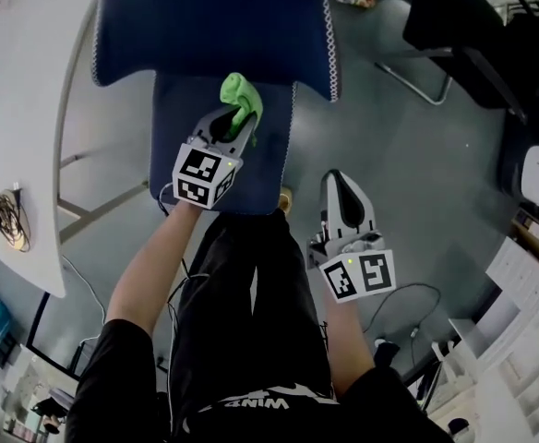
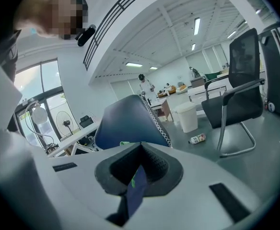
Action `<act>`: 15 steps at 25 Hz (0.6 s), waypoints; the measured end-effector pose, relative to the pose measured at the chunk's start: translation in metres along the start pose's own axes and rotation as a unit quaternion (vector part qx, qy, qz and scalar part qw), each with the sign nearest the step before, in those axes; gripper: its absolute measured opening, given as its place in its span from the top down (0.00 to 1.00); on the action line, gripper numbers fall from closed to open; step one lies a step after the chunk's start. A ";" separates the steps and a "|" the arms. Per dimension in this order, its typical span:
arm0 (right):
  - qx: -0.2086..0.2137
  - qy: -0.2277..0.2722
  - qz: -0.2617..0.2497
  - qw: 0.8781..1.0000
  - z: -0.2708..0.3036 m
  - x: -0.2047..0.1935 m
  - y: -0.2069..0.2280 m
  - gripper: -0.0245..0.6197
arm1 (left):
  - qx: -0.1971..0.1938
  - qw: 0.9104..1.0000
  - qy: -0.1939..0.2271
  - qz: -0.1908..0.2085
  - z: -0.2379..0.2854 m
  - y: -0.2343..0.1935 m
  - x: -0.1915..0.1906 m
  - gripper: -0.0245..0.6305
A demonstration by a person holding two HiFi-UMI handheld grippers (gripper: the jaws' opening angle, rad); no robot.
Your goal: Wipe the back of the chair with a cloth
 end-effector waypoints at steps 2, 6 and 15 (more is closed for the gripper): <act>0.008 0.005 -0.008 1.000 -0.006 0.010 -0.009 0.97 | 0.012 1.000 0.003 -0.007 -0.026 -0.002 0.009 0.86; 0.023 0.013 -0.020 0.999 -0.022 0.030 -0.024 0.97 | 0.035 0.999 0.020 -0.025 -0.081 0.000 0.036 0.86; 0.049 0.000 -0.043 0.998 -0.069 0.066 -0.061 0.97 | 0.041 0.997 0.055 -0.035 -0.179 0.043 0.086 0.86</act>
Point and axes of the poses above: the fingertips, and each gripper's own axes: z forward along the fingers, y to its right, x out of its top, the point moved 4 cm from there along -z, backward along the fingers, and after that the axes turned 11 degrees about -y, right-handed, at the moved point
